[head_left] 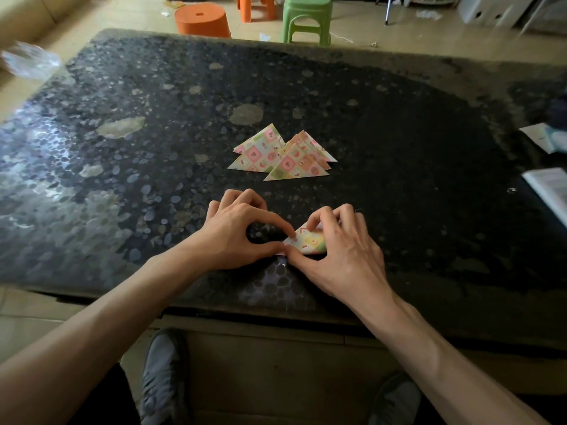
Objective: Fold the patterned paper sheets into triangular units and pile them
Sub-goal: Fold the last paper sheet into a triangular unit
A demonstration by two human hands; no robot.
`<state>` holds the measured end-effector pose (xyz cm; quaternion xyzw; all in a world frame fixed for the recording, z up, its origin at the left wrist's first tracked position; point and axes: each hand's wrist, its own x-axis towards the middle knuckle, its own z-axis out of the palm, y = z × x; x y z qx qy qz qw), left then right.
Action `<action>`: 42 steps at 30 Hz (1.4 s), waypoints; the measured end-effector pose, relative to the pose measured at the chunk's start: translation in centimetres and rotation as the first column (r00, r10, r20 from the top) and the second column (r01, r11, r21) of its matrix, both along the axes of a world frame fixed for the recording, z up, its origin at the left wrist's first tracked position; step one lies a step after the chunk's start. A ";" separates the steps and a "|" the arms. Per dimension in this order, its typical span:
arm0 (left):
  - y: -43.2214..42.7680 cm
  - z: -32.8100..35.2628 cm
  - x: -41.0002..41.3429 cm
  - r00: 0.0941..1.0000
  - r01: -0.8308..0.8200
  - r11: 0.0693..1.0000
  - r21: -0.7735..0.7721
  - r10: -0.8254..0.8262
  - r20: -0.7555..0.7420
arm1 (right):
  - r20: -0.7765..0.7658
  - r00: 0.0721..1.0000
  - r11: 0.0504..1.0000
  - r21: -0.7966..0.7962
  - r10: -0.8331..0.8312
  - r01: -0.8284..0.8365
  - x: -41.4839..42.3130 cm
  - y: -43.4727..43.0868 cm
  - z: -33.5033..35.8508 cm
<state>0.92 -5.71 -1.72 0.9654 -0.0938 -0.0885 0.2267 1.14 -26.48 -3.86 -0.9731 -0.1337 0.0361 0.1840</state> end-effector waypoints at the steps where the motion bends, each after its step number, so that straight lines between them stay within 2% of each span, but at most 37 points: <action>1: 0.0 0.0 0.0 1.000 -0.001 1.000 0.002 0.001 0.002 | -0.022 1.000 1.000 0.009 0.002 -0.002 0.2 -0.1 0.1; 4: 0.1 -0.1 0.1 1.000 0.003 1.000 0.009 -0.003 0.004 | -0.093 0.996 0.999 0.040 0.010 -0.006 0.7 -0.5 0.4; 10: -0.1 -1.0 0.0 0.996 -0.026 0.999 -0.022 0.027 0.083 | -0.084 0.996 0.999 0.048 0.025 -0.021 0.7 -0.6 0.4; 15: 0.1 -1.0 0.2 0.997 -0.011 1.000 -0.002 0.011 0.078 | -0.143 0.989 0.998 0.052 0.043 -0.036 1.2 -1.0 1.2; 20: 0.1 -1.0 0.3 0.996 0.002 1.000 -0.006 -0.002 0.087 | -0.124 0.991 0.998 0.039 0.045 -0.040 1.1 -0.9 1.4; 25: 0.0 -0.8 0.4 0.997 0.003 1.000 -0.006 -0.002 0.079 | -0.285 0.957 0.993 0.116 0.055 -0.022 2.0 -1.6 2.2; 38: -0.8 -1.3 0.2 0.992 -0.073 0.997 -0.020 0.075 0.098 | -0.399 0.917 0.993 0.115 0.018 0.031 2.7 -1.4 3.2; 42: -0.8 -1.2 0.4 0.994 -0.078 0.997 -0.020 0.079 0.082 | -0.421 0.907 0.998 0.041 -0.033 0.055 3.0 -1.4 3.7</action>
